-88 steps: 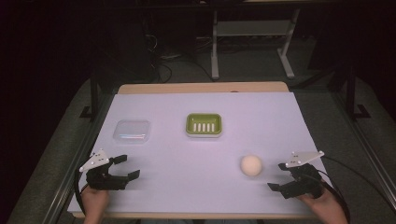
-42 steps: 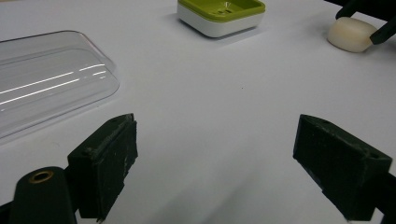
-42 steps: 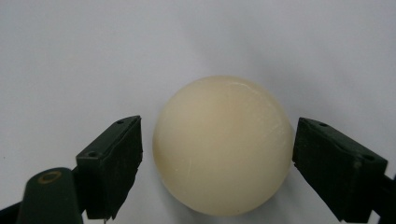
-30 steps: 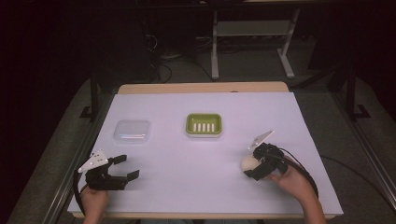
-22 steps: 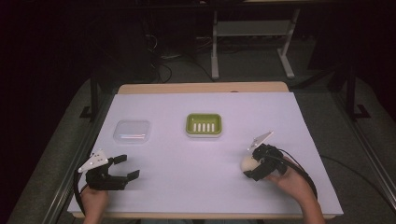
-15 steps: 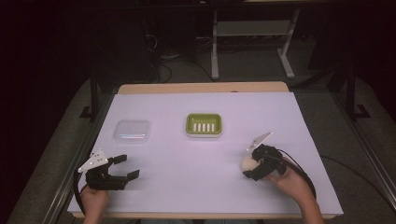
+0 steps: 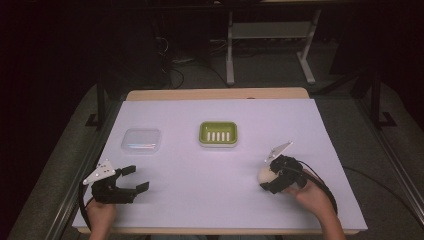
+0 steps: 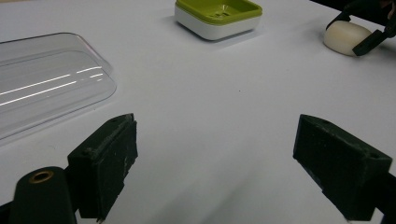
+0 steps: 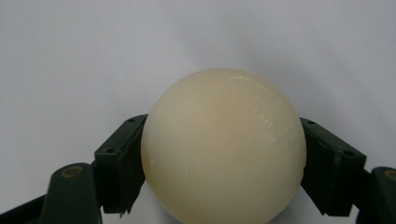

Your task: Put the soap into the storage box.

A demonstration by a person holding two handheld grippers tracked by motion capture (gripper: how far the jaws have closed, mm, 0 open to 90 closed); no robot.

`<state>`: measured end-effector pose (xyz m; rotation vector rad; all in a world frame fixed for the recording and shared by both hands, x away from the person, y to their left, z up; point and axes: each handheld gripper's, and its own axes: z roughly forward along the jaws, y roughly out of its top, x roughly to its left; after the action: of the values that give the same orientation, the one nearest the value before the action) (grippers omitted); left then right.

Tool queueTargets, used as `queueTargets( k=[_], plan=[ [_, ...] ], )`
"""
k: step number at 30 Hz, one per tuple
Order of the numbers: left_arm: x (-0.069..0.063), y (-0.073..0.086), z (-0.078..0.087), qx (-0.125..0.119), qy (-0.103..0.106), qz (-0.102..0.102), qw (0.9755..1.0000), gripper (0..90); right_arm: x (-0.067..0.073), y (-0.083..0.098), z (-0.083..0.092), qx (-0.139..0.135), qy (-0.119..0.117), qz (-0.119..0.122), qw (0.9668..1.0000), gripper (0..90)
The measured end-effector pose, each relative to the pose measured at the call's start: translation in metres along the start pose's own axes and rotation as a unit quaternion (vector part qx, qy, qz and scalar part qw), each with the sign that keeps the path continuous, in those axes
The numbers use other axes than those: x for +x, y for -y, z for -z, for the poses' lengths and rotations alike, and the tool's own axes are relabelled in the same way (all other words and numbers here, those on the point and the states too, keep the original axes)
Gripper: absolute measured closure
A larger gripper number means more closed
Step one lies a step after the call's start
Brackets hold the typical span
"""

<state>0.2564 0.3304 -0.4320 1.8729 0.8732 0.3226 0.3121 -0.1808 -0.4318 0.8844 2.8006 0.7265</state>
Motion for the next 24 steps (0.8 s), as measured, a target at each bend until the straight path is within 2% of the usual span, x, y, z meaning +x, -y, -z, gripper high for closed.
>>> queueTargets(
  k=[14, 16, 24],
  plan=[
    [0.0, 0.0, 0.0, 0.0, 0.0, 0.0, 1.0, 13.2, -0.001, 0.001, 0.003, -0.008, -0.002, -0.001, 1.0, 23.6],
    [0.0, 0.0, 0.0, 0.0, 0.0, 0.001, 1.0, 13.2, -0.001, 0.001, 0.005, -0.013, -0.005, -0.009, 0.9999, 23.6],
    [0.001, 0.001, 0.001, 0.0, 0.0, 0.002, 1.0, 13.2, -0.001, 0.001, 0.012, -0.037, -0.014, -0.013, 0.9991, 23.6]
  ],
)
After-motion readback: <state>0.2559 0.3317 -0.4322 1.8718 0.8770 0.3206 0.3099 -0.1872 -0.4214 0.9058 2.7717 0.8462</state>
